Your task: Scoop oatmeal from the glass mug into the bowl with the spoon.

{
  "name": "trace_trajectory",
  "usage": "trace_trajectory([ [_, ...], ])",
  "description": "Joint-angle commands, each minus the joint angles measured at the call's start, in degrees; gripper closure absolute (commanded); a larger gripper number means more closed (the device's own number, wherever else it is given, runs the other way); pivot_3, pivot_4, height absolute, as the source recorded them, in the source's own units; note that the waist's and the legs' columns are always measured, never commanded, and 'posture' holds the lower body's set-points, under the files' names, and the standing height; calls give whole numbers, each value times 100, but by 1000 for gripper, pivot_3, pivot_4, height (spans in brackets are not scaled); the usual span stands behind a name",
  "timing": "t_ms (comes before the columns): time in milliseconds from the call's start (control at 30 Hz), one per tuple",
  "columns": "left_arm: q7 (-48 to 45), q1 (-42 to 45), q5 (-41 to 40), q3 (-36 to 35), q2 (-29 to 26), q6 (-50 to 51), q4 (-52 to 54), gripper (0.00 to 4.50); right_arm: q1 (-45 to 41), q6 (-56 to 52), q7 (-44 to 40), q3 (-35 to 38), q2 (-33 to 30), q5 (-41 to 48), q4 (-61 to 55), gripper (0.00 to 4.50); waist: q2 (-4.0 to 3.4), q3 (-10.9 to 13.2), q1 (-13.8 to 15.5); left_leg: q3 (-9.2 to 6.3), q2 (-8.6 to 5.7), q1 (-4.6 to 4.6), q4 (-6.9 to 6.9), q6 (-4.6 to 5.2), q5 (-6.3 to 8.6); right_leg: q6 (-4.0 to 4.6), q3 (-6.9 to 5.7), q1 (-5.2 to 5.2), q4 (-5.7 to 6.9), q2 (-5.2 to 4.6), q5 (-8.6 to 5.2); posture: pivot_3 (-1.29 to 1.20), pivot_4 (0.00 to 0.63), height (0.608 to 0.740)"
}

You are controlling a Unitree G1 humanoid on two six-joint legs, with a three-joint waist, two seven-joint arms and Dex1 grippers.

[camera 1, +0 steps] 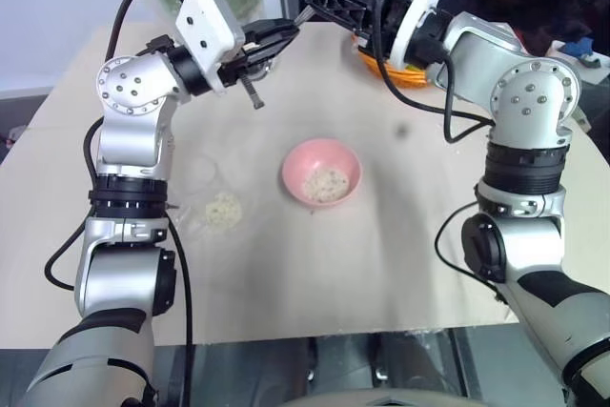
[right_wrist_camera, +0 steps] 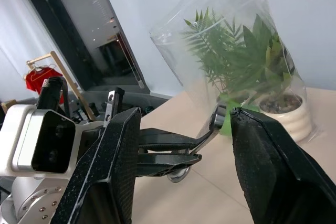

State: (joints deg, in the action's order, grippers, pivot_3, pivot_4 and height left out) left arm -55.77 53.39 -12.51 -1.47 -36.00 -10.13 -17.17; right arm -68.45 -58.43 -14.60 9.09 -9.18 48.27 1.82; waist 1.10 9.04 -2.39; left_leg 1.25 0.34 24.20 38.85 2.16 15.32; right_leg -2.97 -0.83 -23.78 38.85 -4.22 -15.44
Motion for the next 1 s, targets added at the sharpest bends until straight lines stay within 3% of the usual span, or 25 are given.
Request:
trace_trajectory([
  [33,4,154,-2,24,60,-114,208,4500,-224,91,-8,118,34,59,-53,1787,0,0,1,0,0,0,1,0,0,0,0,0,0,0,0,0,150,740],
  [367,41,200,25,24,92,-196,238,4500,-177,121,-16,88,86,10,-8,1787,0,0,0,-1,1,0,1,0,0,0,0,0,0,1,0,0,150,740],
  [400,34,192,30,29,88,-210,245,4500,-180,125,-12,98,98,12,4,2200,0,0,1,-1,1,0,1,0,0,0,0,0,0,1,0,0,150,740],
  [467,21,182,28,30,80,-228,250,4500,-182,132,-7,105,116,9,16,2613,0,0,0,-1,1,0,1,0,0,0,0,0,0,1,0,0,150,740],
  [633,29,203,14,16,75,-228,229,4500,-190,115,-10,132,133,17,18,4463,-1,0,2,-1,1,1,1,0,0,0,0,0,0,1,0,0,150,740],
  [1000,111,204,-422,-257,-19,748,447,4500,-144,220,196,401,39,-56,82,4463,-1,1,-2,-1,2,0,2,0,0,0,1,0,0,3,0,0,150,740],
])
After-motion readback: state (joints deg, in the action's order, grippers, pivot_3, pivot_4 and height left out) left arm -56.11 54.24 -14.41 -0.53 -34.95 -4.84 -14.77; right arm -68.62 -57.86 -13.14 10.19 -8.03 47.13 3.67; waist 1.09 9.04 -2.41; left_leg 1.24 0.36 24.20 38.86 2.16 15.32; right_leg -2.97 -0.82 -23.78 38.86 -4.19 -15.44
